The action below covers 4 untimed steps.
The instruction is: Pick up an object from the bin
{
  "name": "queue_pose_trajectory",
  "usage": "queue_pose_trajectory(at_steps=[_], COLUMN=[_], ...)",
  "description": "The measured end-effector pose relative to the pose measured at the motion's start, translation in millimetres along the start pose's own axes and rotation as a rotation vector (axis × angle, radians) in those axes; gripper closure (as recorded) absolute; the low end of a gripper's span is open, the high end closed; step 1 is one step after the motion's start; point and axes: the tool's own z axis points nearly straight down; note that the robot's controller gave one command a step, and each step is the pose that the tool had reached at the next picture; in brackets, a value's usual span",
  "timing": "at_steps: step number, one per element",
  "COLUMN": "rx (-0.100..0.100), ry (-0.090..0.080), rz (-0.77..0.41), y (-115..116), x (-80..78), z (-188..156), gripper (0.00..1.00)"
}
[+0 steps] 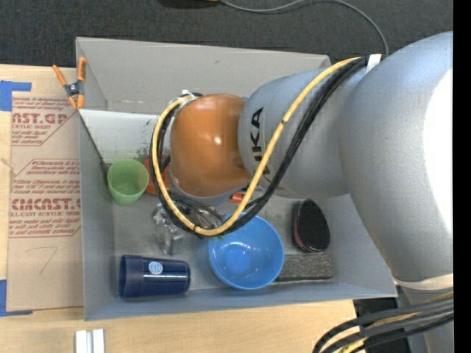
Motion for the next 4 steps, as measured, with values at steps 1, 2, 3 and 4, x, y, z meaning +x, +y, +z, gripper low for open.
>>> queue_pose_trajectory(at_steps=[1, 2, 3, 4], rx=[-0.001, -0.001, -0.003, 0.001], ry=[-0.008, -0.02, -0.013, -0.021], rz=[-0.155, -0.137, -0.173, -0.245], y=[-1, -21, 33, -71], x=[-6.6, -34.1, -5.6, 12.4], z=[1, -62, 32, -1], gripper=[1.0, 1.0, 1.0, 0.0])
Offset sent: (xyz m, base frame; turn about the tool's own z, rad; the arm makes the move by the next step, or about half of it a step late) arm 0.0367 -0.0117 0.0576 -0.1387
